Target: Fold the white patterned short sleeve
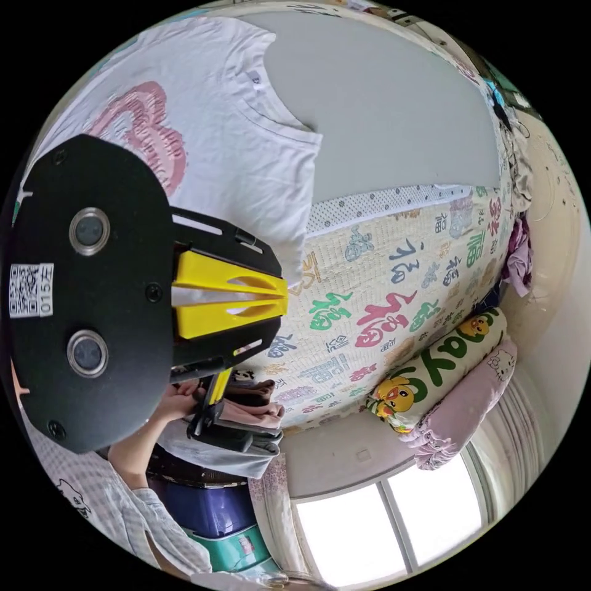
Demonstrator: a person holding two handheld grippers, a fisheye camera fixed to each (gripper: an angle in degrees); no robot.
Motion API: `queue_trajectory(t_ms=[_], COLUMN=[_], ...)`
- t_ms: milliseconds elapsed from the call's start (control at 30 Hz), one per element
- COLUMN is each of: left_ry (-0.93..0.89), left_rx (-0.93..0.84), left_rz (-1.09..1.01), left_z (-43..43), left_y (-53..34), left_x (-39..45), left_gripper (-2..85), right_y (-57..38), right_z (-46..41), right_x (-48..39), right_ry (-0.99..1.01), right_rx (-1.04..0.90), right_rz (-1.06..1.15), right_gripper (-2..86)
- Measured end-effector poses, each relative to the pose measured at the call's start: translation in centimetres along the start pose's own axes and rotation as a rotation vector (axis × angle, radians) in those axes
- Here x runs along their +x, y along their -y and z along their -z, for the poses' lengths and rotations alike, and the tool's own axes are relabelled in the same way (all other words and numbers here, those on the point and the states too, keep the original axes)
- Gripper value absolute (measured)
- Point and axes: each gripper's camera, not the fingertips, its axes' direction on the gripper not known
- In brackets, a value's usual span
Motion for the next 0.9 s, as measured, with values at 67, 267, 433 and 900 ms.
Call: queue_trajectory(t_ms=[67, 267, 433, 900], left_ry=[-0.002, -0.026, -0.014, -0.026], left_rx=[0.002, 0.048, 0.018, -0.041], left_rz=[0.028, 0.152, 0.248, 0.246], left_z=[0.3, 1.8, 1.7, 3.6], left_y=[-1.5, -6.8, -12.2, -10.1], left_x=[-1.7, -7.4, -12.2, -18.6], left_gripper=[-0.8, -0.8, -0.7, 3.2], right_y=[1.8, 5.1, 3.9, 6.0], right_z=[-1.8, -6.5, -10.9, -12.1], right_x=[-0.1, -6.6, -11.2, -10.6], right_ry=[0.037, 0.025, 0.037, -0.073], right_rx=[-0.055, -0.193, -0.317, -0.43], right_rz=[0.038, 0.251, 0.353, 0.317], right_gripper=[8.4, 1.5, 0.7, 4.2])
